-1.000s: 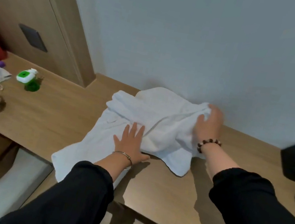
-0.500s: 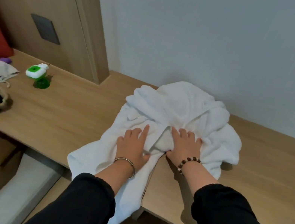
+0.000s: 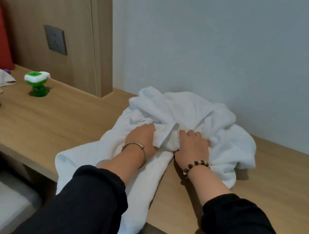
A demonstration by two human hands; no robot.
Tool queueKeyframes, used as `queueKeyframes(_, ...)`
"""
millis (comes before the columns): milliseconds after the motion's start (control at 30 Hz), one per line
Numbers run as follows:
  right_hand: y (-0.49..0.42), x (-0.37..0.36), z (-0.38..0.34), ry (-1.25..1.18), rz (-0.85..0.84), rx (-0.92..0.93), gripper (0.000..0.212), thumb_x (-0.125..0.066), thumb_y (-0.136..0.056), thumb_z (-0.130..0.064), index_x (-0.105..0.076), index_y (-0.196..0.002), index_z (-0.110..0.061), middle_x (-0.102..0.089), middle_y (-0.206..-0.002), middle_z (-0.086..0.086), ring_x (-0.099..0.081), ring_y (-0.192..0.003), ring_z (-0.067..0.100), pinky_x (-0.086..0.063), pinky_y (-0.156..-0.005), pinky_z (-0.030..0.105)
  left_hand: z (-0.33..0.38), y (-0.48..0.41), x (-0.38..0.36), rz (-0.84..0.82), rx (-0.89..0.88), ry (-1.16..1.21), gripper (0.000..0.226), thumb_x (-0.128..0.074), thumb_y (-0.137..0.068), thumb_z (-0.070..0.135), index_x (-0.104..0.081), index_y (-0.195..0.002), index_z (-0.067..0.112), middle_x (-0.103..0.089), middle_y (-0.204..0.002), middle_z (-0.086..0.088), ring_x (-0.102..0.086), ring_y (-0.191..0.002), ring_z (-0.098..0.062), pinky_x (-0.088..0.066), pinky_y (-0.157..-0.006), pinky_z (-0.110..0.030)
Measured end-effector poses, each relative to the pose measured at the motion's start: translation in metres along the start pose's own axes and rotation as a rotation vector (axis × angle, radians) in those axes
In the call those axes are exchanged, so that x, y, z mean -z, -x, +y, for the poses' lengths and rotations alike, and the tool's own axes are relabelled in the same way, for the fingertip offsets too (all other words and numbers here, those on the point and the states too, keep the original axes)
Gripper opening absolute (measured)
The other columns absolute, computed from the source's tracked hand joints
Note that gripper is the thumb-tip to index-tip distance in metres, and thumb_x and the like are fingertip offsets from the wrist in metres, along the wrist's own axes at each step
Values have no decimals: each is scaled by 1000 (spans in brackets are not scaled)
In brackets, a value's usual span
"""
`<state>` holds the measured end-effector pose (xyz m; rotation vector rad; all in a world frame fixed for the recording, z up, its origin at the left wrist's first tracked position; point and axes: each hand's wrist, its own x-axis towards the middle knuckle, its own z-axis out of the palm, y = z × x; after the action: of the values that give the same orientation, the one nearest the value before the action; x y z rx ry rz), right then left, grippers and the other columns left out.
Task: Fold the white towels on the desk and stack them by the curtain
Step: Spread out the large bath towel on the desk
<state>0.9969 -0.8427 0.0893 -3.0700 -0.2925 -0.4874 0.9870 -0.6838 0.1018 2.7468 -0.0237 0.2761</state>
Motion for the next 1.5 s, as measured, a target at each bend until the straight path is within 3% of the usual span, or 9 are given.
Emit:
queueKeyframes(167, 38, 18, 11, 131, 42, 208, 39, -54, -81, -4, -53, -118, -16, -55, -106, 8, -49, -99, 29, -32, -75, 35, -11, 21, 31, -84, -338, -310, 26, -56, -87, 9, -49, -112, 8, -50, -116, -11, -53, -105, -28, -40, -77, -34)
queueKeyframes(267, 66, 31, 40, 301, -1, 238, 36, -57, -84, -13, -55, -119, -23, -55, -107, 5, -50, -100, 28, -37, -83, 39, -34, 36, 53, 134, -482, -438, 29, -63, -81, 2, -58, -110, 4, -57, -109, -16, -57, -96, -31, -42, -65, -36)
queueKeyframes(433, 92, 52, 63, 415, -337, -141, 38, -43, -93, -36, -47, -130, -34, -44, -133, -4, -34, -129, 25, -15, -109, 57, -43, 80, 56, 140, -43, -471, 44, -47, -94, 34, -41, -136, 24, -40, -139, -5, -35, -128, -27, -35, -98, -42)
queueKeyframes(533, 99, 65, 45, 146, -179, -185, 41, -47, -91, -30, -47, -131, -27, -44, -135, -1, -38, -128, 25, -23, -109, 50, -31, 109, 42, 24, -103, -331, 61, -47, -91, 52, -27, -144, 29, -22, -153, -3, -18, -141, -26, -24, -107, -51)
queueKeyframes(633, 114, 76, 13, -166, 16, -153, 56, -52, -86, -13, -38, -140, -19, -33, -148, 4, -30, -136, 23, -21, -114, 44, -39, 131, 44, 231, -266, -428, 60, -52, -89, 46, -30, -142, 29, -13, -158, -6, -8, -145, -26, -15, -111, -52)
queueKeyframes(733, 125, 81, -11, -234, 19, -99, 67, -51, -86, -16, -23, -147, -20, -14, -158, 4, -14, -144, 21, -9, -117, 45, -56, 140, 50, 257, -100, -447, 88, -55, -83, 59, -3, -150, 35, 9, -159, -6, 6, -145, -30, -11, -109, -61)
queueKeyframes(900, 127, 79, -25, -162, -100, -81, 82, -54, -91, -39, -2, -152, -26, 5, -160, 4, -3, -146, 24, -8, -115, 53, -75, 140, 51, -74, 203, -196, 112, -52, -71, 79, 21, -145, 39, 9, -158, -1, -23, -137, -32, -27, -103, -59)
queueKeyframes(1167, 106, 26, -21, -228, -187, -210, 83, -53, -88, -34, 1, -151, -29, -15, -158, 0, -23, -141, 23, -22, -112, 54, -61, 132, 37, -15, 145, -165, 64, -58, -68, 44, -37, -127, 37, -37, -131, -1, -37, -120, -24, -31, -93, -46)
queueKeyframes(1500, 76, 7, -6, -189, 45, -303, 34, -41, -92, -8, -47, -123, -18, -54, -110, 7, -57, -92, 27, -47, -76, 36, -77, 107, 32, 108, -47, -126, 60, -58, -69, 17, -44, -126, 32, -40, -119, 0, -41, -110, -24, -33, -86, -35)
